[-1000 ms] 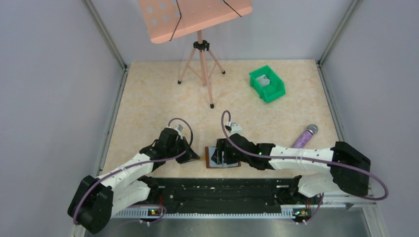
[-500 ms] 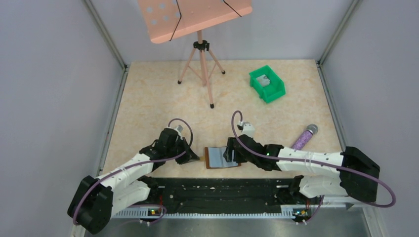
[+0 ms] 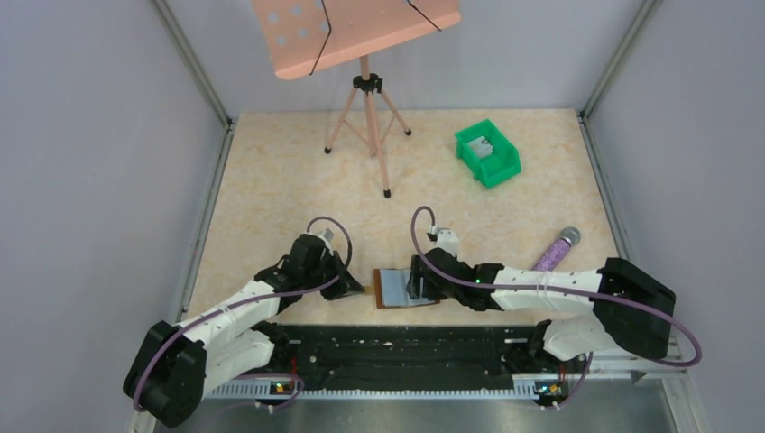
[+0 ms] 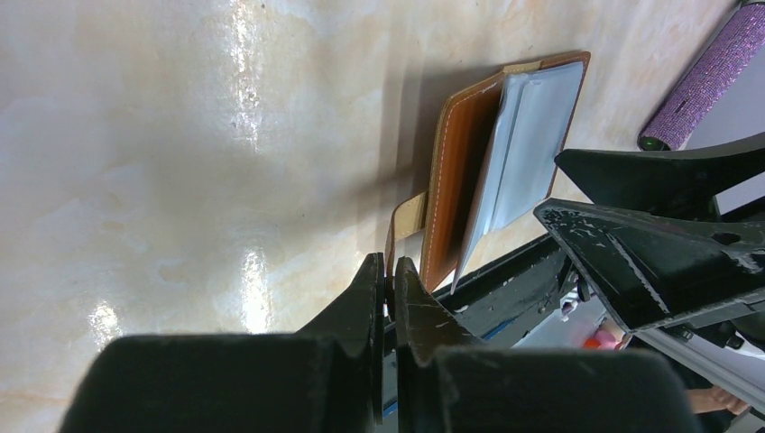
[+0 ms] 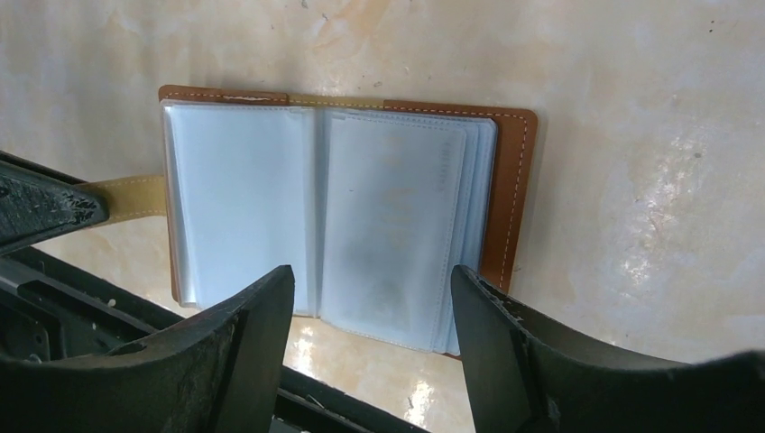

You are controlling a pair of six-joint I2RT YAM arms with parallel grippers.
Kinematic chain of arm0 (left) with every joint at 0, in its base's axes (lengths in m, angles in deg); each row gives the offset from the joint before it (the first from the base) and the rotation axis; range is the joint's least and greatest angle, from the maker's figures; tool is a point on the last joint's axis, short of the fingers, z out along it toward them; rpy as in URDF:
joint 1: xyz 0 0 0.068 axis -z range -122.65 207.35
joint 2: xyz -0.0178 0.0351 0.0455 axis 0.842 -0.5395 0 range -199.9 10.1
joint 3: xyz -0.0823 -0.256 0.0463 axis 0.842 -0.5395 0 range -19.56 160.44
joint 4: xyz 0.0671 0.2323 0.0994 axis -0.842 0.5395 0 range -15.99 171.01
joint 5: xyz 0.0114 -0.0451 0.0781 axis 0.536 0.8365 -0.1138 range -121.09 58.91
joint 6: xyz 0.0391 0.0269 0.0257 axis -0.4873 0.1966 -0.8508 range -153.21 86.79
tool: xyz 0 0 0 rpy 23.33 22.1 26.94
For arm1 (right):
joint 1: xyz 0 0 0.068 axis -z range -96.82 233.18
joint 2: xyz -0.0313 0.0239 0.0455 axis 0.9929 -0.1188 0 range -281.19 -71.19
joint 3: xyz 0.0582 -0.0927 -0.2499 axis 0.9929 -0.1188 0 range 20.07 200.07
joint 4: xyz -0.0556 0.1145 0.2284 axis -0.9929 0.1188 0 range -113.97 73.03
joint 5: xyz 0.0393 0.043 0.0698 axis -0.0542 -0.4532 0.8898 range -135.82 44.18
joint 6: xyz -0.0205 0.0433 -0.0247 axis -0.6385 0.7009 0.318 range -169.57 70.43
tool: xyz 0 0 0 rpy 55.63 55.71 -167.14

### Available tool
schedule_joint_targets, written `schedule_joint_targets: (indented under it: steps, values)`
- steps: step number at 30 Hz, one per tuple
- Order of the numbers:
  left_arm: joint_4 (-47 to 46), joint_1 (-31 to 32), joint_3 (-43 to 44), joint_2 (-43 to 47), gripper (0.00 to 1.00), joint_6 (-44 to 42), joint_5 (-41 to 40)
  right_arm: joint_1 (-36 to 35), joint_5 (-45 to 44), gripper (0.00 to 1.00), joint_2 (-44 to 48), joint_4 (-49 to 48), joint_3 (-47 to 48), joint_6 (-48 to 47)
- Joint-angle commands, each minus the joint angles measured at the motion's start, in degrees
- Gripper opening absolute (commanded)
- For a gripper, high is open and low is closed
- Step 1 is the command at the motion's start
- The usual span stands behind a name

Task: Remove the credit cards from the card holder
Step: Remove the credit card from the card holder.

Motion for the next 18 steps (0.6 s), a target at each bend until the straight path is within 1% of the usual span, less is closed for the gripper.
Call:
schedule_joint_targets:
  steps: [1,7,12,18]
  values:
    - [-2.12,0.07,-0.36,0.32,0.04,0.11,0.42,0.65,0.73,0.64,-1.99,-3.09,0.09,0.17]
    - [-2.45,0.01,-0.9,0.78,0.04,0.42,0.74,0.69,2.98,0.63,-3.27,-5.09,0.31,0.06]
    - [-2.47,0.03,-1.17,1.42,0.04,0.64,0.6,0.71,5.32,0.62,-2.87,-7.33,0.33,0.77]
    - [-2.39,0.08,-1.27,1.76,0.04,0.65,0.73,0.66,6.54,0.62,-1.6,-7.61,1.02,0.92]
